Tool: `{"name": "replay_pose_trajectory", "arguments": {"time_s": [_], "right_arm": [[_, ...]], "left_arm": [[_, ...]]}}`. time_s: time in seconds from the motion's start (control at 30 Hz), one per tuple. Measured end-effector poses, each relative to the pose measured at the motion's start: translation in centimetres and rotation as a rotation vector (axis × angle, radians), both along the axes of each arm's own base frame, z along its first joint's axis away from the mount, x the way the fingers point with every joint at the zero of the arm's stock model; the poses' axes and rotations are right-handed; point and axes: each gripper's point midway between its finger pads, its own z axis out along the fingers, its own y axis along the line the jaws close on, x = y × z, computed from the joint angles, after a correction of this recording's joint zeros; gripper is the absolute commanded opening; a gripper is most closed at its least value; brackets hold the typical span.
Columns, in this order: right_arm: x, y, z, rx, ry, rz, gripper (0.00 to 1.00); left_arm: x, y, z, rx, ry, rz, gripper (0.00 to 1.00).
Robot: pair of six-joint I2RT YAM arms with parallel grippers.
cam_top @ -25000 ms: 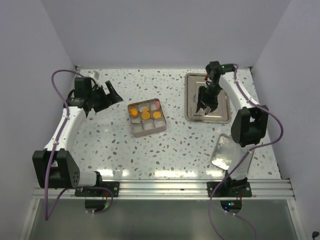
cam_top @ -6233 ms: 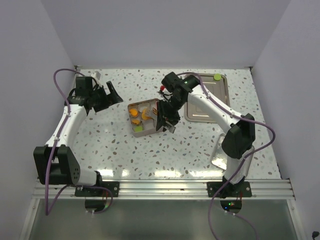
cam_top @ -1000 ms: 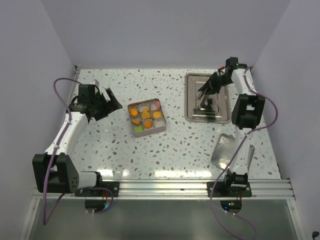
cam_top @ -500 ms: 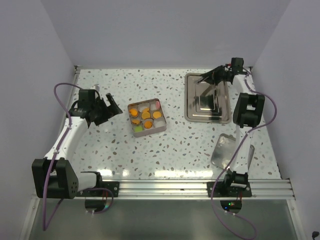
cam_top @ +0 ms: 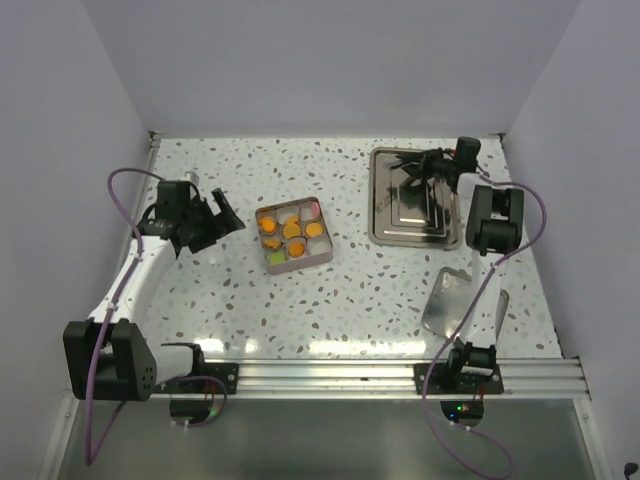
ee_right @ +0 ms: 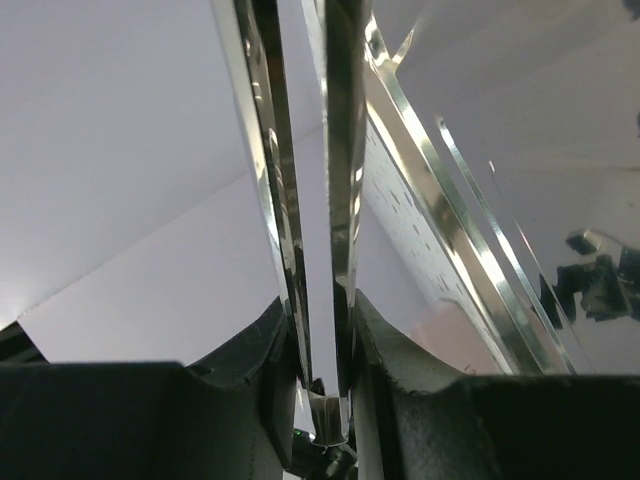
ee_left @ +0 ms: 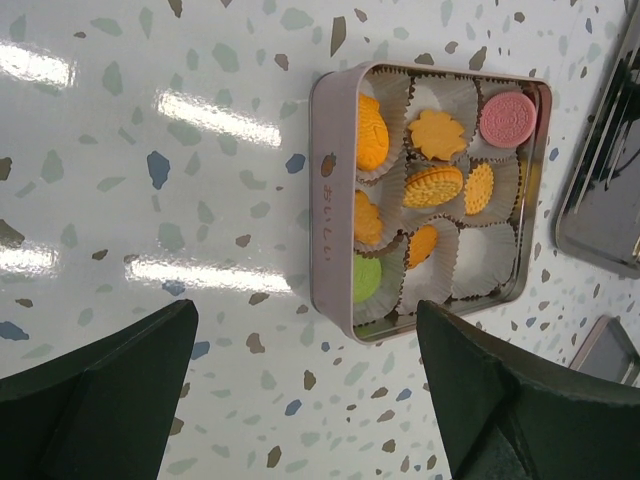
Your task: Pack the cookies
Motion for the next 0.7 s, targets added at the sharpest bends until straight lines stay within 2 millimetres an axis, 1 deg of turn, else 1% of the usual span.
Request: {"name": "replay_pose_trajectory", "arguments": {"time_s": [0.17,0.33,0.47,0.6,0.7], "right_arm": [[-2.6,0.3,0.8,0.025,0.033,-0.009,0.0],[-5.6,0.7,1.7,0.034,0.084,-0.001,0.0],[-8.3,1.2,2.5,0.006,0.126,0.037,0.01],[-11.3,1.5,3.3,-0.031,0.156,0.08,0.01],[-14.5,1.9,3.4,-0.049,0.192,0.105,0.01]], "left_arm": [[-0.4,0.0,-0.6,0.0,0.015,0.0,0.96],[-0.4,0.0,-0.6,0.0,0.015,-0.001,0.96],[-0.4,0.0,-0.6,-0.001,0.013,-0.002,0.96],[-0.2,-0.2,-0.6,-0.007,0.01,-0.007,0.96],[-0.1,-0.3,-0.8,-0.011,0.015,-0.011,0.96]]}}
